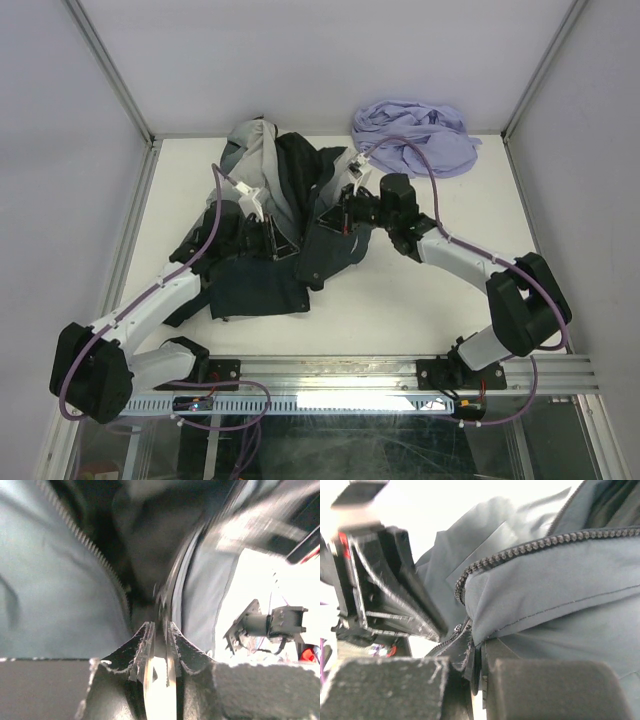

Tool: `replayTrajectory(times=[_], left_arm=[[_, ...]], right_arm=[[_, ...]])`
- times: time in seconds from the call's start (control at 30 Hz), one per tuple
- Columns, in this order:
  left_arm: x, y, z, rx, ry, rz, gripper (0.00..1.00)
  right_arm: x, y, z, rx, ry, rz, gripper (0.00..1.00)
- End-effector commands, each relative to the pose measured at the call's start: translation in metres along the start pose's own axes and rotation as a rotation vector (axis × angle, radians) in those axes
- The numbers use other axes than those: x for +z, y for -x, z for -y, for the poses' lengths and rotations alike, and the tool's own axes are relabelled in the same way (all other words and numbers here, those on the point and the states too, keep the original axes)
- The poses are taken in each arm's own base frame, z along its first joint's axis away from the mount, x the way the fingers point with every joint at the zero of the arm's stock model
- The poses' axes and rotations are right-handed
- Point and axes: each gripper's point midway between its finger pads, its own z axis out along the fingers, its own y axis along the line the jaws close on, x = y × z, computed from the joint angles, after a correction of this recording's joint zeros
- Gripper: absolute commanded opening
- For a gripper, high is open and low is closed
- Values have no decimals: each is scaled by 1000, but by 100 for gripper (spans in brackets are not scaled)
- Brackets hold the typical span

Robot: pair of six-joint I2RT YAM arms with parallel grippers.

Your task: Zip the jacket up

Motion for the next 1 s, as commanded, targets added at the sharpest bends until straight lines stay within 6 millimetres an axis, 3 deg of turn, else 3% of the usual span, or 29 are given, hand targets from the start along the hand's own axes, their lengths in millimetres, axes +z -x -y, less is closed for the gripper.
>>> replayTrajectory(times=[0.0, 0.2, 0.33, 0.5, 0.67, 0.83, 0.87, 0.97], left_arm=[[-18, -55, -29, -74, 137, -161, 18], [-20, -48, -19, -101, 116, -154, 34], [-23, -10, 11, -87, 30, -39, 40], [-22, 34, 33, -91, -34, 71, 44], [-7, 54, 47, -130, -123, 95, 44], [-7, 78, 56, -74, -157, 144, 45], [-7, 80, 57, -58, -157, 150, 45], [-6, 84, 56, -24, -158, 166, 45]], right_arm=[[-15, 90, 8, -190, -73, 260, 0], [-21, 82, 5, -203, -63, 252, 0], [-24, 80, 1, -226, -51, 243, 0], [-28, 74, -3, -292, -58, 242, 0], [-19, 69, -30, -384, -26, 217, 0], [-31, 117, -65, -445, 1, 322, 0], [-45, 154, -32, -821, -258, 400, 0], [-50, 165, -35, -911, -279, 428, 0]])
